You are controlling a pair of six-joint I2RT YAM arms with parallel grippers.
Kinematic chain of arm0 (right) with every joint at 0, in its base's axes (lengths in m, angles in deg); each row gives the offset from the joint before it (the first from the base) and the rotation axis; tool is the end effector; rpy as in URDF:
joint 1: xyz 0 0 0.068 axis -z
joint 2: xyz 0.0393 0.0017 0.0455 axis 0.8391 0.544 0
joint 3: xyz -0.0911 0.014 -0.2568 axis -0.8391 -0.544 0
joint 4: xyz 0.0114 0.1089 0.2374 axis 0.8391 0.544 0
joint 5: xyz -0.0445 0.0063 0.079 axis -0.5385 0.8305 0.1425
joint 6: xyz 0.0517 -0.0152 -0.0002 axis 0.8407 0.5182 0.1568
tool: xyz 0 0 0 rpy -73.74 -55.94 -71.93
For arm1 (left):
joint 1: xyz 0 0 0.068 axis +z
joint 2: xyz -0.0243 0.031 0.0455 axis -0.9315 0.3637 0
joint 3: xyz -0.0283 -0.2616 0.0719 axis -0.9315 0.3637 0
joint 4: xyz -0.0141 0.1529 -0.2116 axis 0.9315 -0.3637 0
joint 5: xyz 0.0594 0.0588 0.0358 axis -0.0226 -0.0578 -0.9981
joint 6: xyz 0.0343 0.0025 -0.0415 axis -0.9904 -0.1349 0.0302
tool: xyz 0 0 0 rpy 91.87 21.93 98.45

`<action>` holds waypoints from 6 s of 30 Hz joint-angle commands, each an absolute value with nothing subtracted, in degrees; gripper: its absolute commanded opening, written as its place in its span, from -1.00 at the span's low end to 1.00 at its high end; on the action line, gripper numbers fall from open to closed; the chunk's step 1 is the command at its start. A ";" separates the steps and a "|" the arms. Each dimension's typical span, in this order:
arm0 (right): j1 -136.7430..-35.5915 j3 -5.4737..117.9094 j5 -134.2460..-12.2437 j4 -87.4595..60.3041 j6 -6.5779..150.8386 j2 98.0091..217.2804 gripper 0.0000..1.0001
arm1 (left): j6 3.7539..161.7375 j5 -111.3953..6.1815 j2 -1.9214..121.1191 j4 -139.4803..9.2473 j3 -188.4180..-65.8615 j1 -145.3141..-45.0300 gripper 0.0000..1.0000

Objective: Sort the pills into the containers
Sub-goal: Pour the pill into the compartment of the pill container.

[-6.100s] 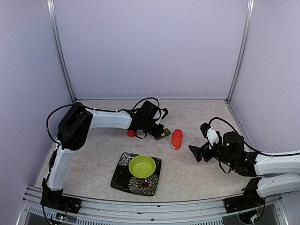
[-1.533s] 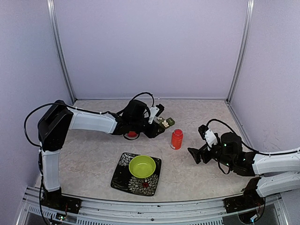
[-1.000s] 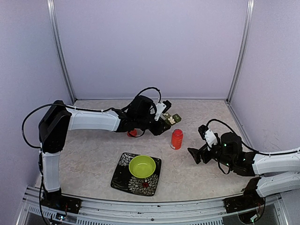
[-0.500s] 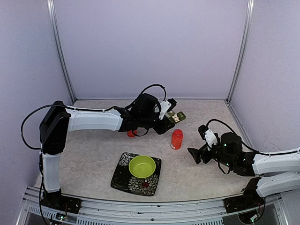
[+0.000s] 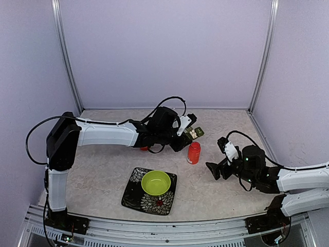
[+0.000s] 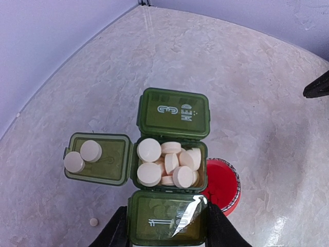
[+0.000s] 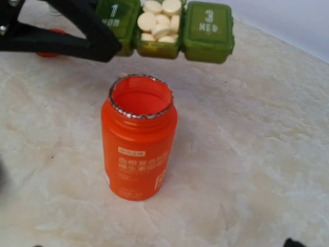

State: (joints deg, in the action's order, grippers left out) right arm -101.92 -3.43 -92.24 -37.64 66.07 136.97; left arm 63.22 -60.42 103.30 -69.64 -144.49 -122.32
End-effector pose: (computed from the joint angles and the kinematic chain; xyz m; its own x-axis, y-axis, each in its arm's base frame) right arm 0.1524 0.1419 0.1755 -0.2608 -0.2413 -0.9347 -0.5580 0.8278 -0.0580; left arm 0.2866 -0.3900 0.2172 -0.1992 0.5040 -0.8404 0.8450 0.5226 0.1131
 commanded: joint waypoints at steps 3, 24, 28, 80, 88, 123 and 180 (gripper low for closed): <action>-101.69 -2.59 -91.87 -37.80 66.50 136.29 1.00 | 61.22 -63.37 103.98 -69.22 -145.48 -123.37 -0.31; -101.69 -2.63 -91.78 -37.86 66.55 136.24 1.00 | 59.41 -67.55 103.38 -68.40 -142.63 -124.65 -0.31; -101.68 -2.57 -91.78 -37.84 66.57 136.42 1.00 | 59.28 -68.04 103.21 -67.71 -141.73 -124.92 -0.32; -101.69 -2.01 -91.17 -37.98 66.46 138.27 1.00 | 52.87 -78.73 100.28 -61.30 -138.25 -129.46 -0.32; -101.64 -1.93 -91.17 -37.91 66.46 138.26 1.00 | 51.91 -79.38 99.60 -60.22 -138.02 -130.17 -0.32; -101.68 -2.10 -91.08 -37.46 66.55 137.30 1.00 | 45.22 -87.24 101.61 -57.25 -136.93 -133.09 -0.32; -101.69 -1.93 -90.82 -37.47 66.47 138.05 1.00 | 37.35 -94.98 105.32 -50.85 -135.38 -134.84 -0.40</action>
State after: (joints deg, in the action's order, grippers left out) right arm -101.92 -3.41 -91.02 -37.61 66.27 138.01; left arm 38.44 -93.95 104.66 -53.53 -136.16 -134.30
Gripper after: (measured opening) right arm 0.996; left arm 0.428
